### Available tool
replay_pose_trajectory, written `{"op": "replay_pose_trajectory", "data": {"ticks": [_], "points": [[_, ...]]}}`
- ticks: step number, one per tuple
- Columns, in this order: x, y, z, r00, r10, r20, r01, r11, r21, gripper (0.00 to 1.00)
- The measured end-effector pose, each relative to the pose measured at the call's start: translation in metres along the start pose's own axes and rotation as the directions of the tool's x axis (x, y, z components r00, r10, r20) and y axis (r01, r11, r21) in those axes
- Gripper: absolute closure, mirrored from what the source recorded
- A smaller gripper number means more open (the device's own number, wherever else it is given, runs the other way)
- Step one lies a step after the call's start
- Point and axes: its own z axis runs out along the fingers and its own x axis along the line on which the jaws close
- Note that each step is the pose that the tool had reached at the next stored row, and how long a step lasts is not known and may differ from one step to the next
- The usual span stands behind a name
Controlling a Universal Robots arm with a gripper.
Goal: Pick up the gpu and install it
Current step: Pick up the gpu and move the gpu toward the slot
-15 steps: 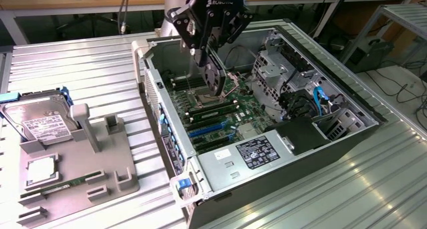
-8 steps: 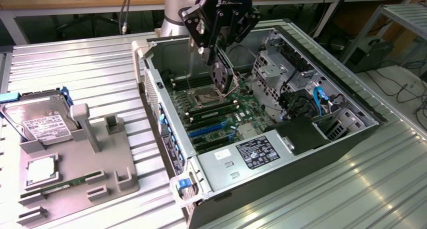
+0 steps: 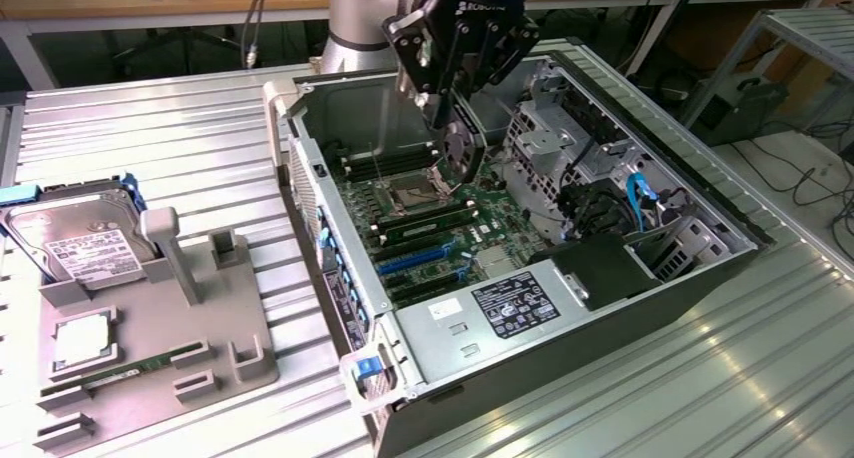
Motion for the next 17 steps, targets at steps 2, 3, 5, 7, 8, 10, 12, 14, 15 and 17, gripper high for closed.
{"op": "replay_pose_trajectory", "data": {"ticks": [2,3,5,7,8,10,12,14,15,17], "points": [[-0.005,0.0007,0.0007,1.0,0.004,0.0002,-0.004,1.0,0.0,0.73],[-0.008,0.0011,0.0011,1.0,0.007,0.0003,-0.007,1.0,0.0,0.73],[-0.016,0.0016,0.0025,0.9999,0.015,0.0006,-0.015,0.9999,0.0,0.73],[-0.026,0.002,0.004,0.9997,0.023,0.0009,-0.023,0.9997,-0.0002,0.73],[-0.03,0.0021,0.0041,0.9997,0.023,0.0009,-0.023,0.9997,-0.0002,0.73],[-0.036,0.0023,0.0043,0.9998,0.018,0.0008,-0.018,0.9998,-0.0002,0.73],[-0.04,0.0024,0.0044,1.0,0.004,0.0002,-0.004,1.0,-0.0001,0.73],[-0.042,0.0025,0.0045,0.9999,-0.015,-0.0005,0.015,0.9999,0.0001,0.73],[-0.044,0.0025,0.0047,0.9997,-0.023,-0.0008,0.023,0.9997,0.0,0.73],[-0.048,0.0027,0.0049,0.9994,-0.035,-0.0013,0.035,0.9994,0.0001,0.73]]}}
